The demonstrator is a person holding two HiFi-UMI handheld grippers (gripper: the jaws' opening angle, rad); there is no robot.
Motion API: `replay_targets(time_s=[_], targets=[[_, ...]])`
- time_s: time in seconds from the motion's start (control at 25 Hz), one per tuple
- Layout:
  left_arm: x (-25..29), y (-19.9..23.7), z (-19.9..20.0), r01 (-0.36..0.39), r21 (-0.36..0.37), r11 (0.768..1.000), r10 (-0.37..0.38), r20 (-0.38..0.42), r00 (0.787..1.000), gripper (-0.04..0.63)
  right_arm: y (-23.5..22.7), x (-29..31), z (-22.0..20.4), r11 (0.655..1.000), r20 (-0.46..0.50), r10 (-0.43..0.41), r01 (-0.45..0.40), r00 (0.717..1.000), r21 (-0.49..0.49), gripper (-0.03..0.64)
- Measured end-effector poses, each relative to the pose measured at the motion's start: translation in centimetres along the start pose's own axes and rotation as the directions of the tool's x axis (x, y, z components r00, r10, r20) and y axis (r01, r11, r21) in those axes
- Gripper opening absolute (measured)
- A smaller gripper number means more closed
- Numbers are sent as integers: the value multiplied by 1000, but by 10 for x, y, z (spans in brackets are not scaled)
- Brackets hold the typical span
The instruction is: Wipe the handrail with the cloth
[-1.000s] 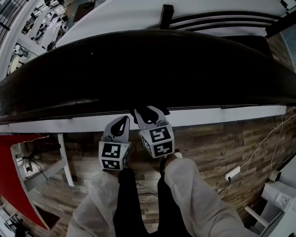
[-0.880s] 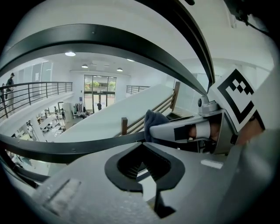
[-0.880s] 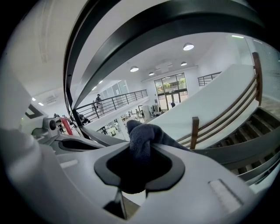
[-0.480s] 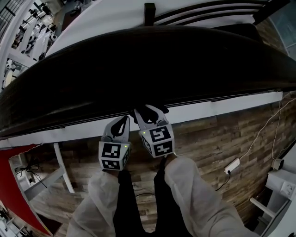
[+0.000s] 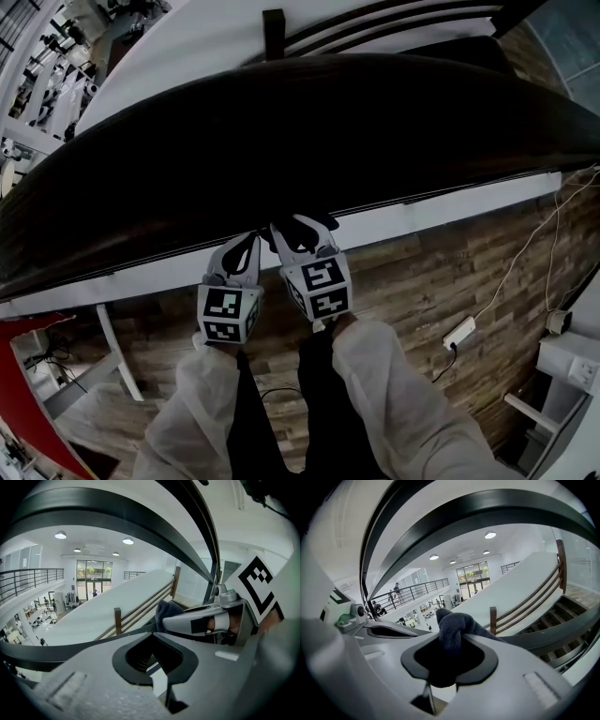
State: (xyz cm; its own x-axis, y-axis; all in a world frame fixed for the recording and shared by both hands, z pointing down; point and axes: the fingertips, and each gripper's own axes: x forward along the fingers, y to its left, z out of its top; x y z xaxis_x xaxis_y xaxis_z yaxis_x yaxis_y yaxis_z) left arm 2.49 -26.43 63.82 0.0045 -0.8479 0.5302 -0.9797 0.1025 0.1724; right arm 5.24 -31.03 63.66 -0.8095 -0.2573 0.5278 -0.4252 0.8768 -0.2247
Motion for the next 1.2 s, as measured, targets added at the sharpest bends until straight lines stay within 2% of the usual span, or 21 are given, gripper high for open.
replay_targets(time_s=[0.32,0.72,1.2], targets=[[40,-49,14,41,-8,999,-41,-2,999,-2,-54,-27,-2,999,-4,-33,33,999,3,91],[73,-98,24,97,44,994,-97,-14,995,-2,-110,-55,0,996,14,-80,79,997,33,91],[118,-160,51,167,51,985,-167,-2,986,-2,-192,-92,-3,985,26,-170,169,985,38,92]])
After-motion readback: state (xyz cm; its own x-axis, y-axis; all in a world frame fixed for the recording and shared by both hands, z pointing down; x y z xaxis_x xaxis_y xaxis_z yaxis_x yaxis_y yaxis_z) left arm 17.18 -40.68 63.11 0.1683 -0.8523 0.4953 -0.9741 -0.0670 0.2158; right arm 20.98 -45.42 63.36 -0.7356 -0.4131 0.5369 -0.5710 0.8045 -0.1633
